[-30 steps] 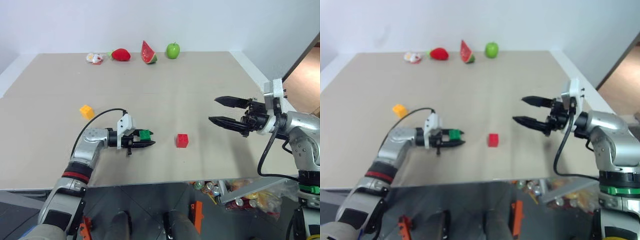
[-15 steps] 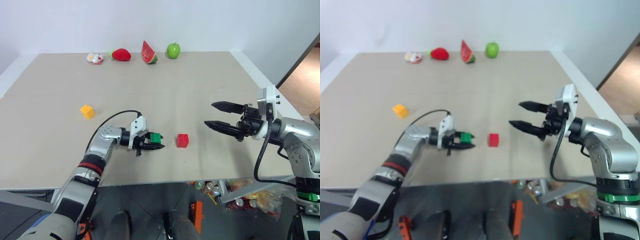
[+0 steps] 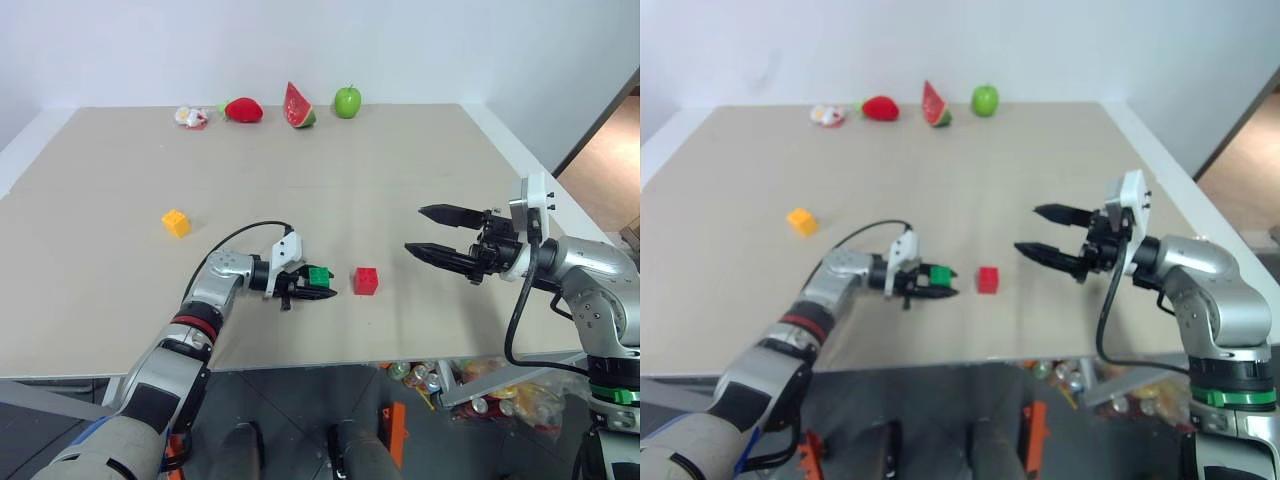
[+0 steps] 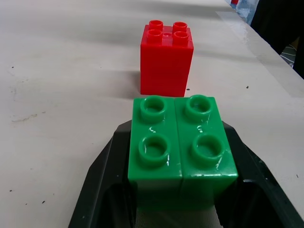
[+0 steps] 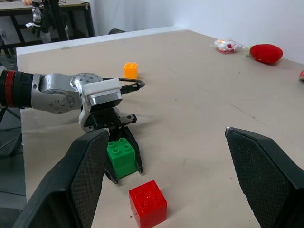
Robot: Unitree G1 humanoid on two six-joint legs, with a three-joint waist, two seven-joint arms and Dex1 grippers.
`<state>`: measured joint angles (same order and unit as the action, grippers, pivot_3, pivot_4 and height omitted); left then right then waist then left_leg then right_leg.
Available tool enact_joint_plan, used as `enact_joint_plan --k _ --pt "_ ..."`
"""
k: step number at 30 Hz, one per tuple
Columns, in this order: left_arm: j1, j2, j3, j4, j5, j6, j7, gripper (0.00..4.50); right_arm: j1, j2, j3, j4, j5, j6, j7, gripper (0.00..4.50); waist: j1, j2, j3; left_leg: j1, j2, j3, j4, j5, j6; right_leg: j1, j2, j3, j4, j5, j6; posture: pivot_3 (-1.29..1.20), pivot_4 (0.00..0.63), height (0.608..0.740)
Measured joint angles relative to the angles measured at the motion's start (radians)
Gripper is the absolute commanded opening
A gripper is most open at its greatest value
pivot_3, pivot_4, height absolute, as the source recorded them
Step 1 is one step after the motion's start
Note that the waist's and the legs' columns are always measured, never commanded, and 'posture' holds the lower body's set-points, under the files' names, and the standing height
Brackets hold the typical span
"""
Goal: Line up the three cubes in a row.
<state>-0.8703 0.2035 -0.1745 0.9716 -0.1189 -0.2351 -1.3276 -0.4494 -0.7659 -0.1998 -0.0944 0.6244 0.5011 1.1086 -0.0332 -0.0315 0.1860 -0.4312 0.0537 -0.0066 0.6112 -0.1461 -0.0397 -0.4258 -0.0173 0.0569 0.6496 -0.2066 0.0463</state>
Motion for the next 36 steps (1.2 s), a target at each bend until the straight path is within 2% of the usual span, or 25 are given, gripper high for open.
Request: enact_joint_plan --k 14,15,17,20,24,27,32,36 --pt "0.012 0.043 0.026 -0.004 -0.007 -0.001 -0.03 1.39 -0.018 0.001 0.009 0.001 -0.001 0.001 0.002 4.07 -0.012 0.0 0.0 0.0 0.0 0.0 0.0 0.0 0.0 0.0 0.0 0.0 0.0 0.0 0.0 0.0 0.15 0.74" --pt "0.015 0.043 0.026 -0.007 -0.007 -0.003 -0.027 2.4 -0.021 0.001 0.009 0.002 -0.002 0.001 0.003 4.07 -0.012 0.0 0.0 0.0 0.0 0.0 0.0 0.0 0.0 0.0 0.0 0.0 0.0 0.0 0.0 0.0 0.15 0.74" --pt "0.022 0.042 0.03 -0.015 -0.008 -0.003 -0.024 2.89 -0.025 0.001 0.011 0.002 -0.002 -0.002 0.004 4.07 -0.012 0.0 0.0 0.0 0.0 0.0 0.0 0.0 0.0 0.0 0.0 0.0 0.0 0.0 0.0 0.0 0.15 0.74" --pt "0.038 0.042 0.034 -0.04 -0.01 -0.001 -0.017 4.02 -0.027 0.001 0.02 0.002 -0.002 -0.002 0.005 4.07 -0.012 0.0 0.0 0.0 0.0 0.0 0.0 0.0 0.0 0.0 0.0 0.0 0.0 0.0 0.0 0.0 0.15 0.74" --pt "0.063 0.059 0.034 -0.082 -0.015 0.007 -0.022 4.02 -0.03 0.001 0.029 0.003 -0.002 -0.003 0.006 4.07 -0.014 0.0 0.0 0.0 0.001 0.0 0.0 -0.001 0.001 0.0 0.001 0.0 0.0 0.0 0.0 0.0 0.15 0.74" --pt "0.097 0.112 0.038 -0.134 -0.029 0.038 -0.045 4.02 -0.031 0.001 0.029 0.004 -0.002 -0.003 0.008 4.07 -0.018 0.0 0.0 0.002 0.002 0.0 -0.002 -0.001 0.001 0.0 0.002 0.001 0.0 0.0 -0.001 0.0 0.15 0.74" --pt "0.217 0.273 0.071 -0.283 -0.057 0.069 -0.082 4.02 -0.033 -0.006 0.03 0.005 -0.001 -0.001 0.024 4.07 -0.02 0.0 0.0 0.003 0.006 0.0 -0.003 -0.001 0.001 0.0 0.006 0.001 0.0 0.001 -0.004 0.0 0.15 0.74" --pt "0.306 0.388 0.148 -0.364 -0.094 0.146 -0.058 4.02 -0.035 -0.015 0.03 0.002 0.0 0.003 0.028 4.07 -0.019 0.0 0.0 0.003 0.007 0.001 -0.003 -0.001 0.001 -0.001 0.006 0.001 0.0 0.001 -0.005 0.0 0.15 0.74"
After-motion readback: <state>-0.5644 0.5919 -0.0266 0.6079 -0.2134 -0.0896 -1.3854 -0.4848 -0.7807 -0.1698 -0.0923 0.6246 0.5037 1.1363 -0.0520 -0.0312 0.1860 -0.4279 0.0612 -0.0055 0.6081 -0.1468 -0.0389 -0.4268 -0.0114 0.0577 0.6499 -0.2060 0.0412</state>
